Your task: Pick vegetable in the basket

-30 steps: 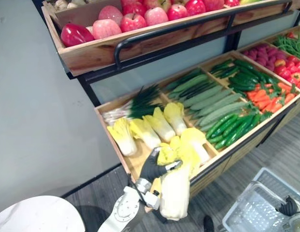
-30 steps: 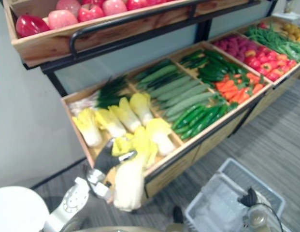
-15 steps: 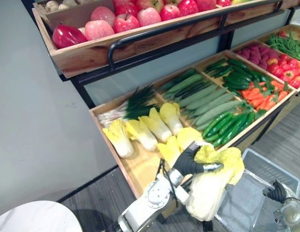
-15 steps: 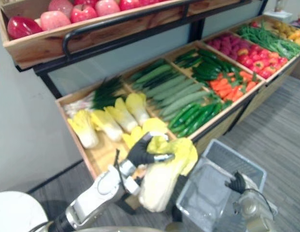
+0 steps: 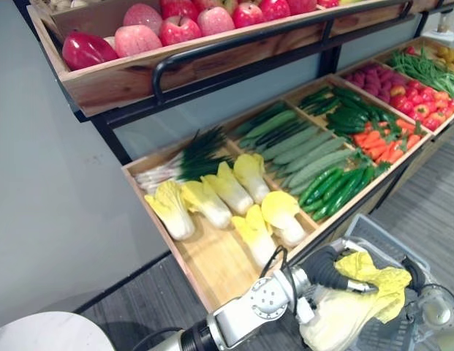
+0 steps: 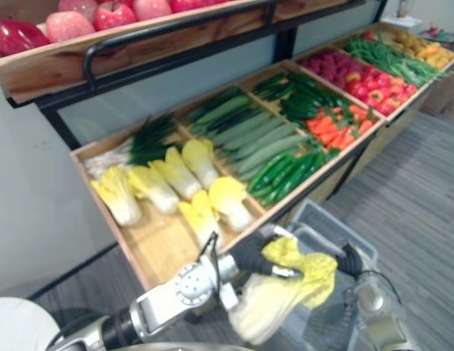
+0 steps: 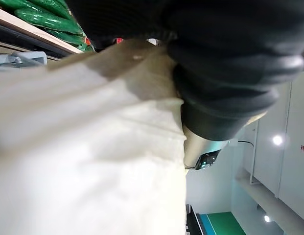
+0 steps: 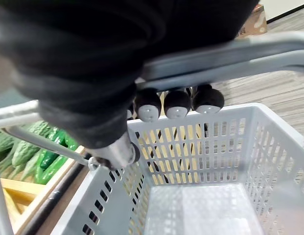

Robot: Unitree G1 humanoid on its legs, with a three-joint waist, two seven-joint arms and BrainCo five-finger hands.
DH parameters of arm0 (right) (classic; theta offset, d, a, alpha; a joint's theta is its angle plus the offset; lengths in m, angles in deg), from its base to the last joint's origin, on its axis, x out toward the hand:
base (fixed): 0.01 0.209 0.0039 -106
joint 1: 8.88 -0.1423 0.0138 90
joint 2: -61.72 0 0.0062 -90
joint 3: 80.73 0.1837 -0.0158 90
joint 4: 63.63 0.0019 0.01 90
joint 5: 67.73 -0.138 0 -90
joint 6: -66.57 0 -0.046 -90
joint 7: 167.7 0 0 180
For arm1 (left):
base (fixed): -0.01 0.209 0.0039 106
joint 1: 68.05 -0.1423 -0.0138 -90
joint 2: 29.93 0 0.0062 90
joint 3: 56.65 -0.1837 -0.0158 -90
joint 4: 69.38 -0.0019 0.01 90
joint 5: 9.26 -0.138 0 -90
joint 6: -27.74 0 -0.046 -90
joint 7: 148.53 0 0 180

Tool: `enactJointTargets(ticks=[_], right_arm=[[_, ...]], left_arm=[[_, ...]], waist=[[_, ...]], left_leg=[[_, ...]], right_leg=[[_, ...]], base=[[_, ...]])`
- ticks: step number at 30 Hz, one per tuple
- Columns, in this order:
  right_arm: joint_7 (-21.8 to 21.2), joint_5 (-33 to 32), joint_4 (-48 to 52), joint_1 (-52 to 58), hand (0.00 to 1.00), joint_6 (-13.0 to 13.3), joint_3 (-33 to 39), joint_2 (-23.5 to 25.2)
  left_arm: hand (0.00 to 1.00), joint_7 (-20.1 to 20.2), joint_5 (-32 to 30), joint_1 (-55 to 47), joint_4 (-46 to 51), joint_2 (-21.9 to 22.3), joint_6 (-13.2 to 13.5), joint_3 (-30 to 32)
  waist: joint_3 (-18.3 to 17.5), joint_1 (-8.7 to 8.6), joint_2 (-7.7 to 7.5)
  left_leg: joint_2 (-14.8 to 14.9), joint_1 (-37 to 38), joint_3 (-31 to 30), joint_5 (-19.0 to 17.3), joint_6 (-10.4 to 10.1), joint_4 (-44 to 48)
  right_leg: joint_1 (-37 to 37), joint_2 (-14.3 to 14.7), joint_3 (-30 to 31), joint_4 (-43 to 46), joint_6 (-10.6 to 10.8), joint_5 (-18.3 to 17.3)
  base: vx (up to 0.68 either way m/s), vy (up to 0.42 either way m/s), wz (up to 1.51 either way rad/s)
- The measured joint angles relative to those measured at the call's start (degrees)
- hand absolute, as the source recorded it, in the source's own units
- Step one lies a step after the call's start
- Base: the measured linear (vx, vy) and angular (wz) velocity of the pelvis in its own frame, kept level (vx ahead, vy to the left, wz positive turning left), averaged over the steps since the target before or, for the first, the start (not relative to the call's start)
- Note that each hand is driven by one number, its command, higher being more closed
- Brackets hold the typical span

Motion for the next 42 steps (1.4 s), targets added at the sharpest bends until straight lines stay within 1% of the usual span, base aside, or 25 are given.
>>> enactJointTargets(ticks=[4,8,12,14,15,18,20,21,22,24,26,28,30,32,35,37,38,42], right_arm=[[0.0,-1.3,3.9,-0.5,1.0,-0.2,-0.2,0.0],[0.0,-3.4,7.6,-0.7,1.0,-0.3,-0.2,0.0],[0.0,-5.1,9.8,-0.7,1.0,-0.3,-0.2,0.2],[0.0,-5.6,10.8,-0.7,1.0,-0.3,-0.2,0.3],[0.0,-5.6,10.9,-0.7,1.0,-0.3,-0.2,0.3],[0.0,-5.7,11.1,-0.8,1.0,-0.3,-0.2,0.9],[0.1,-6.9,11.4,-0.8,1.0,-0.3,-0.5,1.4],[0.1,-7.4,11.4,-0.8,1.0,-0.3,-0.7,1.4],[0.1,-7.6,11.4,-0.8,1.0,-0.3,-0.7,1.4],[0.4,-8.0,11.9,-0.9,1.0,-0.3,-0.7,1.4],[0.6,-8.6,12.4,-0.9,1.0,-0.3,-1.0,1.4],[1.0,-9.1,12.4,-0.9,1.0,-0.3,-2.1,1.4],[1.6,-9.4,12.4,-0.9,1.0,-0.3,-2.7,1.4],[2.7,-9.4,12.4,-1.0,1.0,-0.3,-2.7,1.4],[2.9,-9.5,12.4,-2.0,1.0,-0.3,-3.0,1.4],[3.1,-9.5,12.4,-2.8,1.0,-0.3,-4.1,1.4],[3.2,-9.5,12.4,-3.0,1.0,-0.2,-4.6,1.4],[3.6,-10.0,12.4,-4.2,1.0,-0.2,-5.5,1.4]], left_arm=[[1.0,0.0,-2.5,2.6,-4.8,2.3,-0.8,-2.0],[1.0,-0.6,-6.4,4.8,-10.9,5.4,-1.2,-3.4],[1.0,-1.7,-8.4,6.1,-16.3,8.0,-1.5,-3.5],[1.0,-3.6,-9.2,6.9,-19.2,8.9,-1.9,-3.4],[1.0,-4.0,-9.2,7.0,-19.8,9.0,-2.0,-3.3],[1.0,-6.9,-10.7,8.0,-24.1,10.2,-2.5,-1.1],[1.0,-10.0,-11.4,8.8,-26.3,10.9,-3.2,1.6],[1.0,-11.6,-11.4,9.7,-27.5,11.0,-3.5,2.4],[1.0,-11.8,-11.4,10.0,-27.8,11.1,-3.5,2.6],[1.0,-14.1,-11.4,11.1,-29.1,11.7,-3.5,4.7],[1.0,-16.8,-11.4,12.8,-31.3,12.8,-3.6,6.5],[1.0,-19.1,-11.4,14.0,-33.2,14.1,-3.6,8.0],[1.0,-20.6,-11.4,15.2,-35.9,15.3,-3.6,8.9],[1.0,-22.9,-11.3,16.0,-38.4,16.9,-3.7,10.8],[1.0,-24.0,-11.3,17.3,-39.9,17.3,-3.7,11.8],[1.0,-24.9,-11.3,17.7,-41.1,17.3,-3.8,12.3],[0.0,-25.3,-11.3,17.7,-41.4,17.3,-3.8,12.3],[0.0,-25.5,-11.2,17.7,-42.8,17.4,-4.0,12.1]], waist=[[0.1,-0.43,-0.18],[0.8,-0.66,-1.26],[0.9,-0.87,-1.34],[0.9,-0.9,-1.37],[0.9,-1.01,-1.39],[1.3,-1.87,-1.78],[2.3,-2.36,-2.16],[2.7,-2.97,-2.34],[2.8,-3.02,-2.4],[3.3,-3.16,-2.68],[4.3,-3.65,-2.76],[4.6,-3.74,-2.91],[4.7,-3.79,-3.0],[4.9,-3.85,-3.05],[5.1,-4.05,-3.27],[5.4,-4.6,-3.5],[5.5,-4.77,-3.6],[5.9,-5.31,-3.91]], left_leg=[[-0.1,0.1,0.2,0.0,0.0,-0.1],[-0.1,0.2,0.7,0.0,0.1,0.0],[-0.1,0.7,1.7,-0.2,0.0,-0.3],[-0.2,1.3,2.8,-0.2,0.0,-1.0],[-0.2,1.3,3.0,-0.3,0.0,-1.0],[-0.4,1.3,3.8,-0.3,0.0,-1.2],[-0.4,2.0,4.6,-0.3,0.0,-1.8],[-0.4,2.1,4.6,-0.3,0.0,-1.9],[-0.5,2.1,4.6,-0.3,0.0,-1.9],[-0.8,2.0,4.7,-0.3,0.0,-1.9],[-0.9,2.1,4.7,-0.3,0.0,-1.9],[-0.9,2.2,4.7,-0.3,0.0,-1.9],[-0.9,2.2,4.7,-0.4,0.1,-1.9],[-0.9,2.0,4.7,-0.5,0.3,-1.9],[-1.0,2.0,4.8,-0.9,0.5,-1.9],[-1.0,2.0,5.1,-0.9,0.5,-1.9],[-1.0,2.0,5.2,-1.1,0.5,-1.9],[-1.0,1.9,6.1,-1.3,0.6,-1.9]], right_leg=[[-0.2,0.0,0.5,0.0,0.0,0.0],[-0.5,0.2,1.2,0.0,0.1,0.1],[-0.7,0.5,2.1,0.0,0.1,0.1],[-1.1,0.8,3.1,0.0,0.1,0.1],[-1.2,0.9,3.2,0.0,0.1,0.1],[-1.9,1.0,4.1,0.0,0.1,0.1],[-2.0,1.4,4.7,0.0,0.2,0.2],[-2.1,1.5,4.9,0.0,0.2,0.2],[-2.1,1.5,5.0,0.0,0.3,0.3],[-2.8,1.5,5.9,0.0,0.8,0.6],[-2.8,1.6,6.3,0.0,1.0,1.0],[-2.9,1.8,6.9,0.0,1.0,1.0],[-3.0,1.9,7.1,0.0,1.0,1.0],[-3.2,2.0,7.2,0.0,1.0,1.0],[-3.8,2.1,7.7,0.0,1.0,1.0],[-3.8,2.2,7.9,0.0,0.9,1.0],[-3.9,2.2,7.9,0.0,0.5,0.7],[-4.7,2.3,9.0,0.0,0.5,0.8]], base=[[0.0,-0.004,-0.04],[-0.01,-0.014,-0.07],[-0.01,-0.016,-0.13],[0.0,-0.015,-0.21],[0.0,-0.014,-0.18],[0.0,-0.015,-0.15],[0.01,-0.023,-0.19],[0.01,-0.02,-0.11],[0.01,-0.02,-0.11],[0.01,-0.018,-0.15],[0.01,-0.016,-0.11],[0.01,-0.02,-0.13],[0.01,-0.02,-0.07],[0.0,0.0,0.0],[0.0,-0.022,-0.07],[0.0,-0.026,-0.07],[0.0,-0.023,-0.08],[0.02,-0.024,-0.13]])
